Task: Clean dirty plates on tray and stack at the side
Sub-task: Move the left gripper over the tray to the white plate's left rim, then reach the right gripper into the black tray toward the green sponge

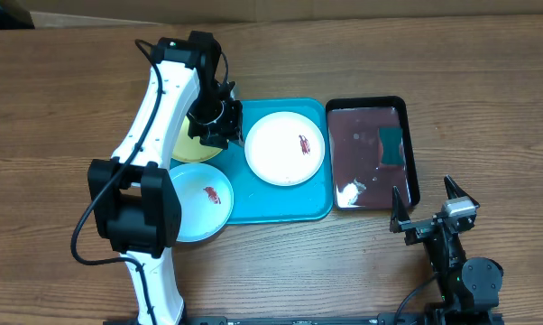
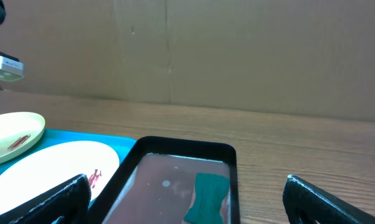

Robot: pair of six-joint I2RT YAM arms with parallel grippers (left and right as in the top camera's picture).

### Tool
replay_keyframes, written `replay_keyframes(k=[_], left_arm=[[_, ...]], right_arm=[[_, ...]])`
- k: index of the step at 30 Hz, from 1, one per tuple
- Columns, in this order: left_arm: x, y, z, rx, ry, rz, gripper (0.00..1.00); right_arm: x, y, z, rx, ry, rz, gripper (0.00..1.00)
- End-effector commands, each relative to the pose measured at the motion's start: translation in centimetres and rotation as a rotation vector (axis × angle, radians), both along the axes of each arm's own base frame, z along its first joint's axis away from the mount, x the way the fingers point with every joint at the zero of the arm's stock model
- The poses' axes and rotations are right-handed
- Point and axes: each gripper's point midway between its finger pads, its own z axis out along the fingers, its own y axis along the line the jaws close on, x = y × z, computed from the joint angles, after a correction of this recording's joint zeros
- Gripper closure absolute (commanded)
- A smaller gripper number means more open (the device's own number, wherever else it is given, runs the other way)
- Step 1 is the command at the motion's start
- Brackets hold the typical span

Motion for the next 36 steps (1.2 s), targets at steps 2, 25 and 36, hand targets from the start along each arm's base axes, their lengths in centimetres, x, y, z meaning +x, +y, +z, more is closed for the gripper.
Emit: replay_keyframes(k=[2,25,36], left_arm=[[0.3,0.0,-1.2,0.022,0.006,-0.005,0.63],[-0.8,0.0,-1.0,0.019,0.054,-0.004,0.60],[-0.8,-0.5,-1.1,0.019,0.048,-0.009,0.62]], right_arm=[[0.0,0.1,-0.2,-0.001,-0.003,0.006,0.00],[3.2,2.8,17.9,0.148,0.470,0.124,0.00],[9.2,3.9,10.6,0.176,1.103,0.127,0.13]])
